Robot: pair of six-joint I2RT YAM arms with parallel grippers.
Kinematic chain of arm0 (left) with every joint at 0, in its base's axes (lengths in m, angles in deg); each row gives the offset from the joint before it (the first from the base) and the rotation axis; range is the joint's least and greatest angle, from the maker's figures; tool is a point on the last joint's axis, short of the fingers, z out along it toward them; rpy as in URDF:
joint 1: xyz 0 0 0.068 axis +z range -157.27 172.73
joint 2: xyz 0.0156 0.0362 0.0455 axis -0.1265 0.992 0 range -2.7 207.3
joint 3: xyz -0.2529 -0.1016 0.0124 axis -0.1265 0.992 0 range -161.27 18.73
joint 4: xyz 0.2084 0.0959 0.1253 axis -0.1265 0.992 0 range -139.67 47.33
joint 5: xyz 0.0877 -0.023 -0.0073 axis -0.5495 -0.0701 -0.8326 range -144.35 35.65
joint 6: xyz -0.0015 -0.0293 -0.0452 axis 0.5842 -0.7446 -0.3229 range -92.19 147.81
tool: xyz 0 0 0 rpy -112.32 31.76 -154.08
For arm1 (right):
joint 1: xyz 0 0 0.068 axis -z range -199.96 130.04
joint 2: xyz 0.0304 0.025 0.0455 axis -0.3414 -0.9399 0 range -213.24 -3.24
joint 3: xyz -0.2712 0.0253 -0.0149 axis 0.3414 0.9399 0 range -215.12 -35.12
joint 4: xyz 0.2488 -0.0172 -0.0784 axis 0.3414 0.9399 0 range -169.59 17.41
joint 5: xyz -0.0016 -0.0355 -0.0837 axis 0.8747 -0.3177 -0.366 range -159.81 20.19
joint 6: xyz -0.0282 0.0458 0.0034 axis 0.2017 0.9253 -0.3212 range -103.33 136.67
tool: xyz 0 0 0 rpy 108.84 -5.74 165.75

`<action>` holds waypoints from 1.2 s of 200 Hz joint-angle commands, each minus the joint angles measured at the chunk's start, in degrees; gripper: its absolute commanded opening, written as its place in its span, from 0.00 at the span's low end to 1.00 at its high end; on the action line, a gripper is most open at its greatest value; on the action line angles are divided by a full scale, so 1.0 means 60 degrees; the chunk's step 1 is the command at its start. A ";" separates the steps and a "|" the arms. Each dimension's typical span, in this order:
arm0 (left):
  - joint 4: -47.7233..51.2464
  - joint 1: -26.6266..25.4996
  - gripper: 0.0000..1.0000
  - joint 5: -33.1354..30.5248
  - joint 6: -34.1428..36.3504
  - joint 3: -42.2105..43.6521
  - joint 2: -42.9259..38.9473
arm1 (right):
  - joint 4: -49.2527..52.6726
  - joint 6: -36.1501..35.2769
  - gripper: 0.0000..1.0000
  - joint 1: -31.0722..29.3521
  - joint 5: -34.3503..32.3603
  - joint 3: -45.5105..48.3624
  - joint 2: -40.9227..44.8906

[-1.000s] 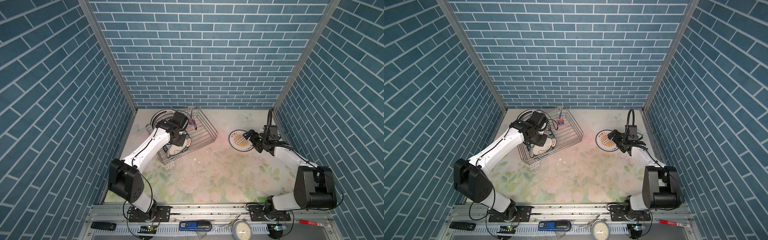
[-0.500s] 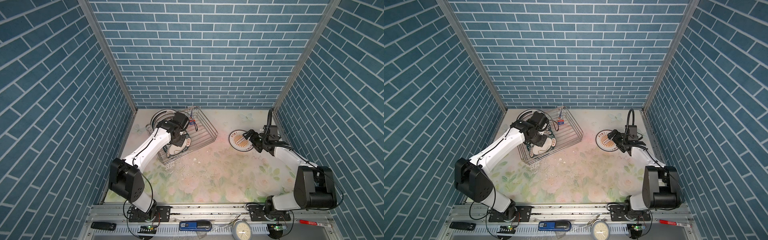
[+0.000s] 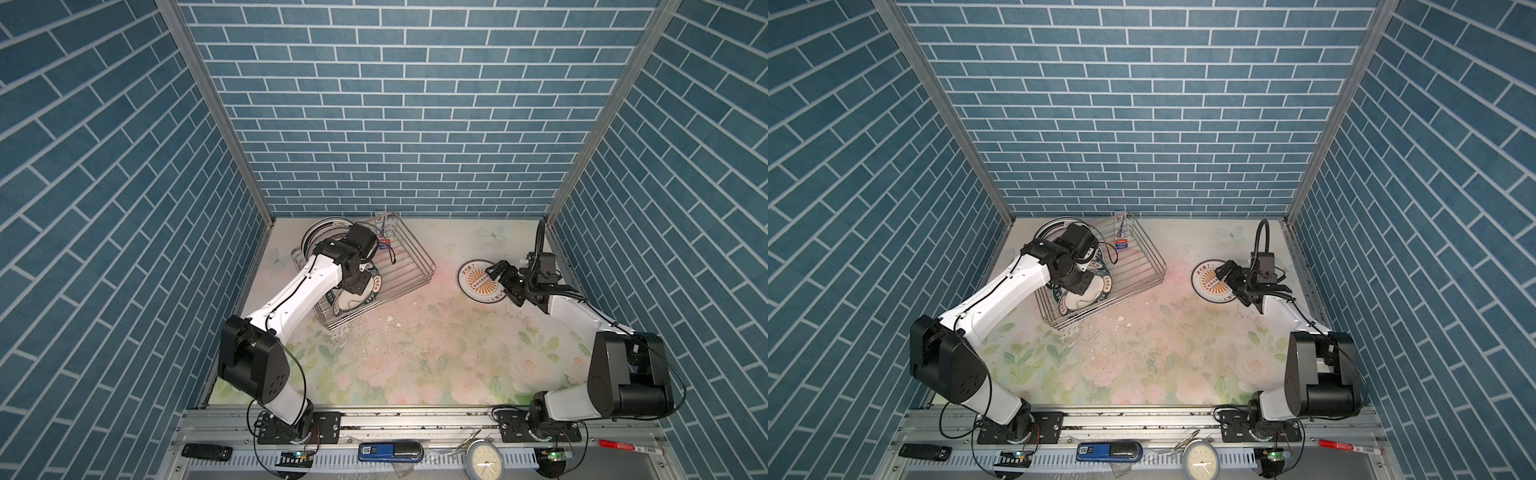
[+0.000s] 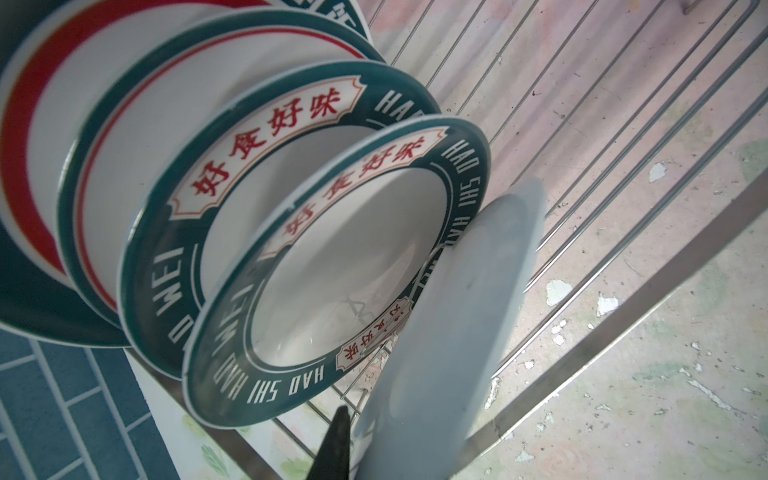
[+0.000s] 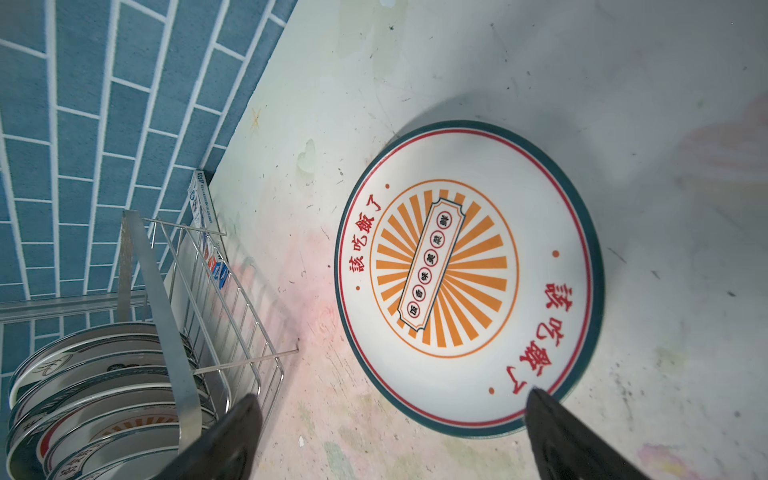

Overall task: Unload the plates from the dish rack
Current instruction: 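Grasp the green-rimmed plate with the left gripper and lift it upward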

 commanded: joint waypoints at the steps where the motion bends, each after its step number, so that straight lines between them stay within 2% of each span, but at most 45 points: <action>1: 0.0468 0.0018 0.00 0.0355 -0.0812 -0.0183 0.0371 | -0.0174 0.0129 0.99 0.0037 0.0147 0.0209 0.0086; 51: 0.0003 0.0143 0.00 0.0264 -0.0532 -0.0083 -0.0026 | -0.0313 0.0163 0.99 0.0039 0.0264 0.0259 0.0129; 84: -0.0307 0.0134 0.00 -0.0231 -0.0036 0.0077 -0.0159 | -0.0364 0.0178 0.99 0.0047 0.0319 0.0275 0.0102; 100: -0.0450 0.0129 0.00 -0.0159 0.0363 0.0187 -0.0253 | -0.0443 0.0244 0.99 0.0052 0.0392 0.0290 0.0088; 155: -0.0230 0.0186 0.00 0.0260 0.0680 -0.0175 0.0007 | -0.0553 0.0325 0.99 0.0079 0.0480 0.0334 0.0043; 240: -0.0601 0.0186 0.00 -0.0982 0.0923 0.0149 -0.0731 | -0.0736 0.0427 0.99 0.0097 0.0714 0.0356 0.0003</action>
